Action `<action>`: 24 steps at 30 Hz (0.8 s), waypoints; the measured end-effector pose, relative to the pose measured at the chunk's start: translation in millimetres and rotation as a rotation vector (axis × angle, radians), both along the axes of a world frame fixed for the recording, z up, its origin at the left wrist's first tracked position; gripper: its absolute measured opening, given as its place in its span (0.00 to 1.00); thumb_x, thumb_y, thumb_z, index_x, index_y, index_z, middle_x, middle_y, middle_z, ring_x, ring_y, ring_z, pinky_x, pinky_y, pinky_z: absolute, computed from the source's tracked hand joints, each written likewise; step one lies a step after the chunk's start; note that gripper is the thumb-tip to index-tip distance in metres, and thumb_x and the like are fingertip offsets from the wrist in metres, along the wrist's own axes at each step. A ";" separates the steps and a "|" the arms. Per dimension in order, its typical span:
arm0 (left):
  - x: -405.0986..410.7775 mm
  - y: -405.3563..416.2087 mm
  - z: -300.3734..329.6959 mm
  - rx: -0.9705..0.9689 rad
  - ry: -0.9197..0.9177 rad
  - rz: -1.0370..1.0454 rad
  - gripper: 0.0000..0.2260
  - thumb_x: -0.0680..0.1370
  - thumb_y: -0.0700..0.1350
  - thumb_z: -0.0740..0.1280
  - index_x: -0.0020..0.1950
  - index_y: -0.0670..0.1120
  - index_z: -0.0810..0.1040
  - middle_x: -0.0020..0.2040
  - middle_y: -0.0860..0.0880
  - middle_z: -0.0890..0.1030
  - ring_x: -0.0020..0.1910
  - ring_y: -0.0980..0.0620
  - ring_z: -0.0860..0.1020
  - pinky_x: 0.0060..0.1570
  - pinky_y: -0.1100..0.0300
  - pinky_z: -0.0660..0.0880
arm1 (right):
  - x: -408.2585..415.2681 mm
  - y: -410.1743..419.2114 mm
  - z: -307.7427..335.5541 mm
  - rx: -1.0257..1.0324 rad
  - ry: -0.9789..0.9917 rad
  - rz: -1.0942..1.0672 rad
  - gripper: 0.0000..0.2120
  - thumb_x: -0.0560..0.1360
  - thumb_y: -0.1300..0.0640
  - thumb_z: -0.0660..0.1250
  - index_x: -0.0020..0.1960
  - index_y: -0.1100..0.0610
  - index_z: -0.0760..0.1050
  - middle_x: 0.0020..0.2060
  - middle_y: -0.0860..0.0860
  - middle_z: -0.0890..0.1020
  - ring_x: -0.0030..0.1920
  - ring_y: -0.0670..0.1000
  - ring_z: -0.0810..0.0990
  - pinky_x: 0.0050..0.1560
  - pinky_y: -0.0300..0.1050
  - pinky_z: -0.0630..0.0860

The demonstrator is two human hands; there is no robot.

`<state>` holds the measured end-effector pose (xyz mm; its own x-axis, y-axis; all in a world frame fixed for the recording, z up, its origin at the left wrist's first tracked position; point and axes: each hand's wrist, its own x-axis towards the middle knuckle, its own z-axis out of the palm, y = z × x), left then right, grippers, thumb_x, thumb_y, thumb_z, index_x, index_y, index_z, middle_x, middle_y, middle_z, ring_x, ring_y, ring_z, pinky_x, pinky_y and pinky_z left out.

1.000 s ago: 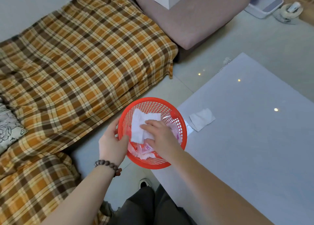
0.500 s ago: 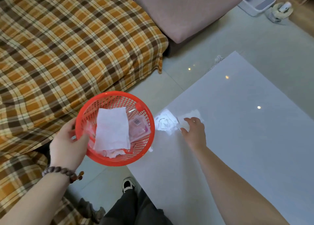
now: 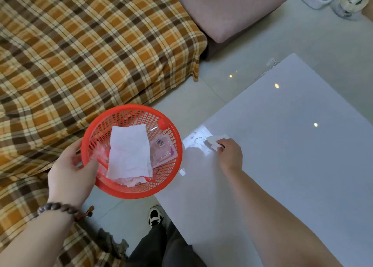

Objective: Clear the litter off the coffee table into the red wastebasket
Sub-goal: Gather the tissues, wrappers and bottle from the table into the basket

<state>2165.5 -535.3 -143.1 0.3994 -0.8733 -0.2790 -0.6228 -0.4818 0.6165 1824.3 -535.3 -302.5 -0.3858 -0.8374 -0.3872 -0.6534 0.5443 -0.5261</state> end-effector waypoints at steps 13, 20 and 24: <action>5.7 20.0 48.6 -0.089 0.076 0.066 0.19 0.72 0.41 0.67 0.61 0.56 0.78 0.47 0.54 0.83 0.46 0.54 0.79 0.39 0.68 0.68 | 167.9 -5.8 196.0 -0.531 -0.334 0.458 0.10 0.70 0.67 0.66 0.50 0.60 0.81 0.47 0.56 0.82 0.51 0.56 0.77 0.52 0.44 0.70; 15.8 22.3 65.6 -0.121 0.152 0.093 0.19 0.72 0.41 0.66 0.60 0.56 0.78 0.43 0.60 0.81 0.44 0.59 0.78 0.39 0.69 0.68 | 182.1 -3.6 206.6 -0.370 -0.356 0.653 0.22 0.69 0.55 0.72 0.63 0.55 0.74 0.59 0.53 0.77 0.62 0.54 0.72 0.64 0.47 0.67; 31.3 5.8 75.2 -0.125 0.185 0.083 0.16 0.73 0.45 0.66 0.60 0.56 0.78 0.39 0.61 0.81 0.38 0.61 0.78 0.36 0.67 0.69 | 159.4 -11.9 213.3 -0.507 -0.261 0.349 0.21 0.72 0.56 0.70 0.64 0.56 0.72 0.61 0.54 0.76 0.62 0.54 0.71 0.64 0.46 0.66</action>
<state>2196.8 -529.5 -67.9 0.4237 -0.8717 -0.2462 -0.4552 -0.4399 0.7741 1983.7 -547.3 -89.2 -0.0066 -0.9991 0.0429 -0.5632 -0.0317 -0.8257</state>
